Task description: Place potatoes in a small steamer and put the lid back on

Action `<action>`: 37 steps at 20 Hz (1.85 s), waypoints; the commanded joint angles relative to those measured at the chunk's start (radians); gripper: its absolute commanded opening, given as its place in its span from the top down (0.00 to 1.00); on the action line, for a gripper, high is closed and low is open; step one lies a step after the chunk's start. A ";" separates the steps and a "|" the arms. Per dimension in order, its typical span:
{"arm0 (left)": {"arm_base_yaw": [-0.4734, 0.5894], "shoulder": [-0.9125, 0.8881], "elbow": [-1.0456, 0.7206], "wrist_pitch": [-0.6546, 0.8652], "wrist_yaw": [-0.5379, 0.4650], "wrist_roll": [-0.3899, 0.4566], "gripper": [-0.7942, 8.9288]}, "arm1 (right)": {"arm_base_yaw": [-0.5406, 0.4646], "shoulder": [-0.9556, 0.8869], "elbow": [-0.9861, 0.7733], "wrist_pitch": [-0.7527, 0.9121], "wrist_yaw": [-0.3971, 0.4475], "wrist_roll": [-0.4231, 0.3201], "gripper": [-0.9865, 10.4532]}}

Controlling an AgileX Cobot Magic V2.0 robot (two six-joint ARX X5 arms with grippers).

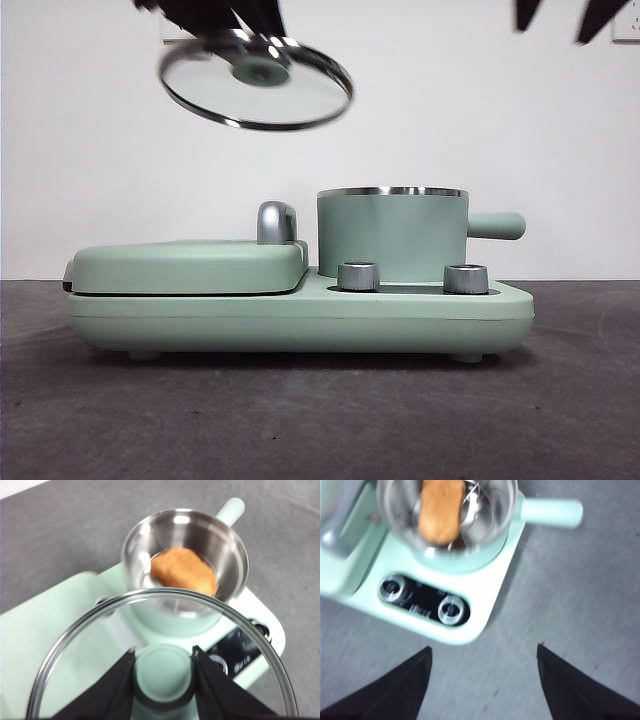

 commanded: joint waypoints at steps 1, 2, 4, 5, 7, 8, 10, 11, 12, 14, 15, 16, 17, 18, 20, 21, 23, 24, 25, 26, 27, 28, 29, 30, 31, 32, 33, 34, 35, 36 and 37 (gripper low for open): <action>-0.027 0.053 0.034 0.064 0.002 0.000 0.89 | 0.016 -0.157 -0.150 0.047 -0.048 -0.010 0.62; -0.035 0.079 0.036 0.094 0.002 0.001 0.89 | 0.027 -0.245 -0.230 0.085 -0.069 0.003 0.62; -0.051 0.121 0.037 0.164 0.002 0.018 0.89 | 0.054 -0.394 -0.359 0.157 -0.078 0.053 0.62; -0.056 0.137 0.038 0.201 0.002 0.018 0.89 | 0.071 -0.459 -0.409 0.177 -0.078 0.075 0.62; -0.065 0.168 0.038 0.278 0.000 0.017 0.89 | 0.099 -0.563 -0.484 0.190 -0.076 0.102 0.62; -0.068 0.183 0.038 0.320 -0.002 0.016 0.89 | 0.108 -0.607 -0.515 0.188 -0.077 0.120 0.62; -0.074 0.214 0.049 0.368 -0.009 0.015 0.90 | 0.118 -0.685 -0.568 0.187 -0.077 0.175 0.62; -0.078 0.233 0.064 0.376 -0.024 0.016 0.90 | 0.122 -0.717 -0.591 0.187 -0.077 0.191 0.62; -0.080 0.254 0.088 0.373 -0.034 0.018 0.90 | 0.123 -0.743 -0.611 0.186 -0.077 0.200 0.62; -0.081 0.302 0.159 0.357 -0.034 0.016 0.90 | 0.124 -0.779 -0.640 0.187 -0.077 0.212 0.62; -0.087 0.334 0.206 0.337 -0.034 0.016 0.90 | 0.124 -0.787 -0.650 0.187 -0.077 0.215 0.62; -0.090 0.366 0.263 0.306 -0.034 0.016 0.90 | 0.124 -0.790 -0.657 0.186 -0.077 0.216 0.62; -0.092 0.402 0.319 0.277 -0.035 0.020 0.89 | 0.124 -0.790 -0.660 0.187 -0.078 0.217 0.62; -0.095 0.437 0.375 0.249 -0.035 0.024 0.90 | 0.124 -0.790 -0.661 0.187 -0.078 0.217 0.62; -0.099 0.503 0.464 0.209 -0.035 0.032 0.90 | 0.124 -0.790 -0.661 0.187 -0.078 0.217 0.62; -0.099 0.529 0.494 0.202 -0.035 0.035 0.90 | 0.124 -0.790 -0.661 0.187 -0.078 0.218 0.62; -0.099 0.560 0.519 0.199 -0.035 0.034 0.90 | 0.124 -0.790 -0.661 0.187 -0.078 0.217 0.62; -0.099 0.566 0.519 0.197 -0.036 0.034 0.90 | 0.124 -0.790 -0.661 0.187 -0.078 0.218 0.62; -0.099 0.567 0.519 0.190 -0.036 0.034 0.90 | 0.124 -0.790 -0.661 0.187 -0.077 0.217 0.62; -0.099 0.567 0.519 0.177 -0.039 0.034 0.90 | 0.124 -0.790 -0.661 0.187 -0.074 0.217 0.62; -0.099 0.567 0.519 0.170 -0.053 0.034 0.90 | 0.124 -0.790 -0.661 0.187 -0.073 0.217 0.62; -0.099 0.567 0.519 0.162 -0.068 0.034 0.90 | 0.124 -0.790 -0.661 0.188 -0.066 0.217 0.62; -0.098 0.567 0.519 0.151 -0.070 0.034 0.90 | 0.124 -0.790 -0.661 0.192 -0.066 0.217 0.62; -0.098 0.567 0.519 0.134 -0.070 0.034 0.90 | 0.124 -0.790 -0.661 0.197 -0.066 0.218 0.62; -0.097 0.567 0.519 0.121 -0.070 0.034 0.90 | 0.124 -0.790 -0.661 0.200 -0.066 0.217 0.62; -0.097 0.568 0.519 0.115 -0.070 0.034 0.90 | 0.124 -0.790 -0.661 0.202 -0.066 0.218 0.62; -0.097 0.569 0.519 0.116 -0.070 0.033 0.90 | 0.124 -0.790 -0.661 0.202 -0.066 0.218 0.62; -0.097 0.569 0.519 0.121 -0.070 0.033 0.90 | 0.124 -0.790 -0.661 0.202 -0.066 0.218 0.62; -0.097 0.569 0.519 0.124 -0.070 0.033 0.90 | 0.124 -0.790 -0.661 0.202 -0.066 0.223 0.62; -0.097 0.569 0.519 0.126 -0.070 0.033 0.90 | 0.124 -0.790 -0.661 0.202 -0.066 0.226 0.62; -0.097 0.569 0.519 0.126 -0.070 0.034 0.90 | 0.124 -0.790 -0.661 0.202 -0.066 0.228 0.62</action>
